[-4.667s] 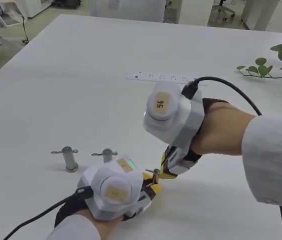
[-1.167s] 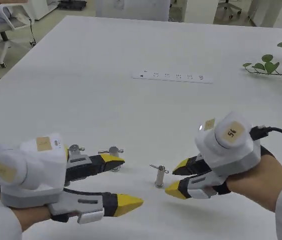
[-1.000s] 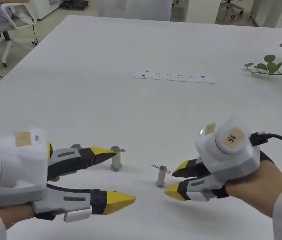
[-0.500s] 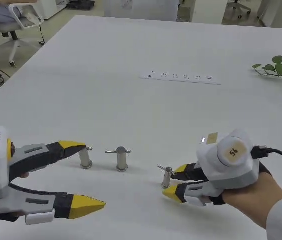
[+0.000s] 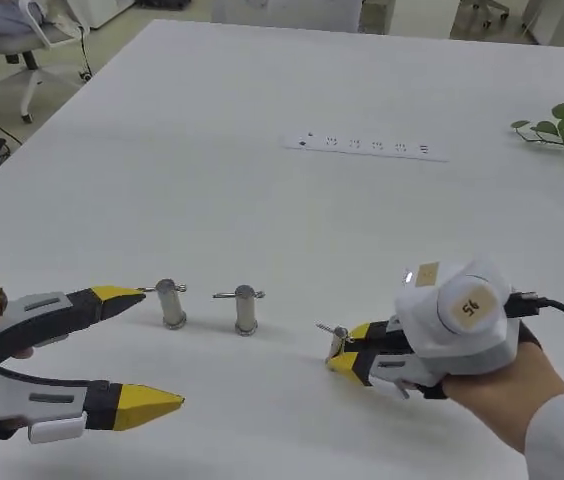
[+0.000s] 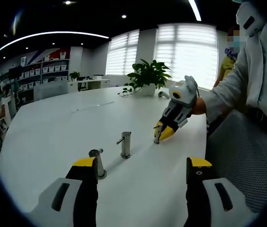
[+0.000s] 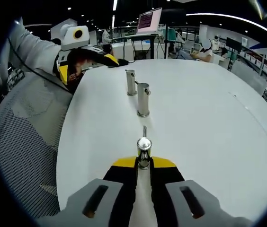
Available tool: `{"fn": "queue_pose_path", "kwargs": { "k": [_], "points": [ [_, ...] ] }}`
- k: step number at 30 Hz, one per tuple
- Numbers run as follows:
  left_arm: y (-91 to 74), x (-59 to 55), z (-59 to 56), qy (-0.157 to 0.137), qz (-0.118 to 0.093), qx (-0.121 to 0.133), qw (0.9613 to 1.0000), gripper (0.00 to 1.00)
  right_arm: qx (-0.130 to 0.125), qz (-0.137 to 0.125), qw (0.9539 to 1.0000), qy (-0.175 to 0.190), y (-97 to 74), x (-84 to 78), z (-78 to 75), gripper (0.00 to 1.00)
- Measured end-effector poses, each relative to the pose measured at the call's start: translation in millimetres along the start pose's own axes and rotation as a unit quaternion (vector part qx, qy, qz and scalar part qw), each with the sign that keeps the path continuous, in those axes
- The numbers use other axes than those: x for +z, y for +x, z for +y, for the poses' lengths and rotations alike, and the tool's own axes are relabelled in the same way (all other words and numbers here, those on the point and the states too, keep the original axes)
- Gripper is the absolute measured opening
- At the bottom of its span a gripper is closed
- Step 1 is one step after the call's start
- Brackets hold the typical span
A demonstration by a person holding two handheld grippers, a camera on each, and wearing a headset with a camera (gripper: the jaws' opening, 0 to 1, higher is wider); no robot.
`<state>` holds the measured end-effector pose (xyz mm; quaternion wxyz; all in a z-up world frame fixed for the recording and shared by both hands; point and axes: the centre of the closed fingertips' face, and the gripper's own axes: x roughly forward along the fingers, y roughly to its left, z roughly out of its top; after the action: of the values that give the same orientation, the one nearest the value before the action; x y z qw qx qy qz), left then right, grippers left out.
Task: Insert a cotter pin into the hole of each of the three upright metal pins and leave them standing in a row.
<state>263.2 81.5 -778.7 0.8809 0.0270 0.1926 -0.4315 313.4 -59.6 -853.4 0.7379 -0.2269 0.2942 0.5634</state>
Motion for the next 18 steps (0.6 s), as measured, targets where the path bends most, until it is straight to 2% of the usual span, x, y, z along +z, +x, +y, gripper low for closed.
{"fn": "queue_pose_path", "kwargs": {
  "k": [6,13,18],
  "points": [
    [-1.5,-1.6,-0.5,-0.006,0.001,-0.002,1.0,0.75,0.011,-0.004,0.9997,-0.022,0.4,2.5,-1.4,0.11],
    [-3.3,-1.5,-0.6,-0.008,0.001,-0.002,1.0,0.75,0.027,-0.002,0.9973,-0.068,2.6,7.8,-11.7,0.1],
    [-4.5,-2.2,-0.3,-0.009,0.002,-0.002,1.0,0.74,0.042,-0.005,0.9965,-0.072,7.6,13.4,-18.9,0.1]
  ]
}}
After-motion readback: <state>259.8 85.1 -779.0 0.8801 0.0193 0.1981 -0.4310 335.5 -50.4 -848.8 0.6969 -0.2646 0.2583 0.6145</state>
